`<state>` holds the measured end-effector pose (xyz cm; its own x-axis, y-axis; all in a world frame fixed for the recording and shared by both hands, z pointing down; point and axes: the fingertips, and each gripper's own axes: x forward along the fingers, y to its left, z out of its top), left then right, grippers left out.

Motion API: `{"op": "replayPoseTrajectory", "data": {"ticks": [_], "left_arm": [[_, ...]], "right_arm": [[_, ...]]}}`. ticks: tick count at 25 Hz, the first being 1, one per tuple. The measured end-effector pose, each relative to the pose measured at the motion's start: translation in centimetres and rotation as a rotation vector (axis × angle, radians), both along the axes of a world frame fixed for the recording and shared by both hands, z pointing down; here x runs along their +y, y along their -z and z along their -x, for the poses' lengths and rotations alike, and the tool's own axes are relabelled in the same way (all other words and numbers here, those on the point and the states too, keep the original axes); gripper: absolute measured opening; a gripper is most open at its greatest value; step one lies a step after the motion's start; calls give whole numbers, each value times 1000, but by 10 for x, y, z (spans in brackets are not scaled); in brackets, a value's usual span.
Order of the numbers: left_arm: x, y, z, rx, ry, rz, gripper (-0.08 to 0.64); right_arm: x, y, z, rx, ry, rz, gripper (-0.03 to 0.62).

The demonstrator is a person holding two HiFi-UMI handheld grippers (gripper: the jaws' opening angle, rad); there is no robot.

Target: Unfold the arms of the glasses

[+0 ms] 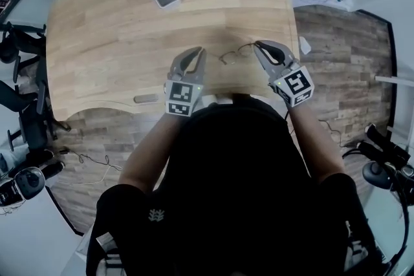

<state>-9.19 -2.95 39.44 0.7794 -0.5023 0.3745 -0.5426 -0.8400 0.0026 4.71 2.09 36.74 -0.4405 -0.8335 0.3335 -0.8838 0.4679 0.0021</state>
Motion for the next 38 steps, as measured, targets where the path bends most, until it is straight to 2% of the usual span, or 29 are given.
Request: {"op": "replayPoseTrajectory", "data": {"ticks": [7,12,19,38], "left_arm": [[-8,28,-5,68,72,-30,11],[-9,20,-6,42,77,-35,6],[-11,17,-13,25,80,-39,6],[-21,8,-30,14,95,-33,6]], "right_arm": [[3,-10,-22,9,-41,-9,27],[4,-18,-41,-49,-96,10,0],[-1,-23,-64,-73,-139,15,0],[-11,-25,-90,-60,-170,1,0]]}}
